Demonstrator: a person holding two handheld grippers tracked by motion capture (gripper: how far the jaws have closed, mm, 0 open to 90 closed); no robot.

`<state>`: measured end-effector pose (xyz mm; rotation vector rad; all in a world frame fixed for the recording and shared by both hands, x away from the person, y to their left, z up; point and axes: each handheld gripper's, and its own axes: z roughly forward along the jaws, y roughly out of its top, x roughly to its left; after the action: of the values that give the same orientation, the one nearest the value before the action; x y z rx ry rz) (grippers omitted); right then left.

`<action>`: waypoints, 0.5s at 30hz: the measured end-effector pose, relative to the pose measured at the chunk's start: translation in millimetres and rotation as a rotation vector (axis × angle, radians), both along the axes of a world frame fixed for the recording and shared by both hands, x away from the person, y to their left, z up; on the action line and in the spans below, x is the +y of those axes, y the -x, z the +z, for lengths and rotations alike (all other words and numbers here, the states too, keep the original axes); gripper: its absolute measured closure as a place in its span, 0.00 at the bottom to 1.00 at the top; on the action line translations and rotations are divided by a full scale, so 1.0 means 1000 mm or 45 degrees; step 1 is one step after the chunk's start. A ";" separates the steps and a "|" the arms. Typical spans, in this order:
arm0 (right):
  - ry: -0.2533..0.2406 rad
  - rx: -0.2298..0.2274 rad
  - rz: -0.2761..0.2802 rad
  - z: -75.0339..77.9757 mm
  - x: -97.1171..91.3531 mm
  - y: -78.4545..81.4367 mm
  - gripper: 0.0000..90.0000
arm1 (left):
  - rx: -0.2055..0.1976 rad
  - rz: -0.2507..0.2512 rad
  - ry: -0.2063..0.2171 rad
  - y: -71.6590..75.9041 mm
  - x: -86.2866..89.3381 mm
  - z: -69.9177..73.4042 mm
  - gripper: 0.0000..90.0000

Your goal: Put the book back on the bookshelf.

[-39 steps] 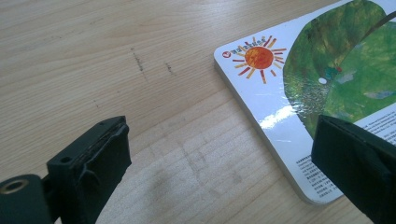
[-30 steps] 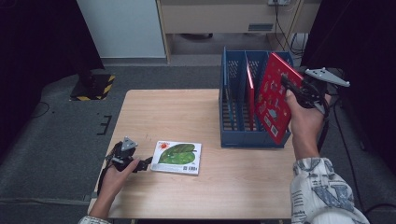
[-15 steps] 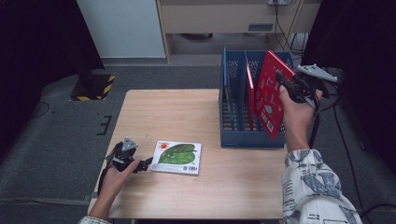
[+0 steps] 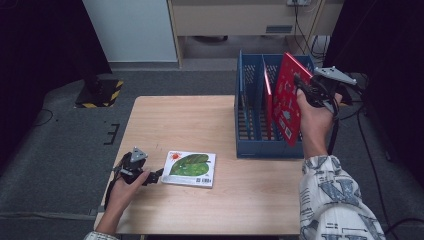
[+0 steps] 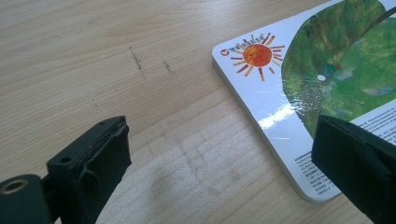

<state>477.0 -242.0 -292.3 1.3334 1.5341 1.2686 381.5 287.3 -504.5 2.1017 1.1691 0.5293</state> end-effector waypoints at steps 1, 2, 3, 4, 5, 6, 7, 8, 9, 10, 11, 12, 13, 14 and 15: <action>0.003 -0.005 0.003 0.001 0.001 -0.002 0.89 | 0.000 0.000 0.000 0.000 0.000 0.000 0.04; -0.001 -0.011 0.000 0.001 0.001 -0.003 0.89 | 0.000 0.001 -0.001 0.000 0.000 0.000 0.04; -0.006 -0.013 0.000 0.001 0.002 -0.005 0.89 | 0.001 0.001 -0.002 0.000 0.000 0.000 0.04; -0.003 -0.016 0.002 0.002 0.002 -0.007 0.89 | 0.000 0.000 -0.003 0.000 0.000 0.000 0.04; 0.003 -0.020 0.000 0.002 0.003 -0.009 0.89 | -0.002 0.000 -0.002 0.000 0.000 0.000 0.04; 0.008 -0.021 0.000 0.002 0.004 -0.012 0.89 | -0.002 0.001 -0.002 0.000 0.000 0.000 0.04; 0.010 -0.025 0.000 0.002 0.004 -0.014 0.89 | -0.001 0.002 -0.002 0.001 0.000 0.000 0.04; 0.005 -0.027 -0.004 0.002 0.004 -0.016 0.89 | -0.002 0.003 -0.001 0.001 0.000 0.000 0.04; -0.001 -0.030 -0.008 0.002 0.004 -0.018 0.89 | -0.002 0.004 -0.001 0.001 0.000 0.000 0.04; -0.004 -0.031 -0.013 0.001 0.004 -0.020 0.89 | -0.002 0.005 -0.001 0.001 0.001 0.000 0.04; -0.001 -0.032 -0.014 0.001 0.004 -0.021 0.89 | -0.001 0.007 0.000 0.001 0.001 0.000 0.04; 0.002 -0.038 -0.017 0.000 0.005 -0.022 0.89 | -0.003 0.008 0.003 0.001 0.001 0.000 0.04; 0.001 -0.040 -0.017 -0.002 0.005 -0.023 0.89 | -0.005 0.010 0.004 0.000 0.001 0.000 0.04; 0.000 -0.038 -0.014 -0.003 0.005 -0.024 0.89 | -0.004 0.009 0.001 0.000 0.001 0.000 0.04; 0.004 -0.036 -0.014 -0.004 0.005 -0.025 0.89 | -0.004 0.012 0.000 0.000 0.002 0.000 0.04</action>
<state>501.7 -236.6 -296.5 1.3152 1.5067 1.2728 381.2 288.9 -504.5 2.0956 1.1779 0.5363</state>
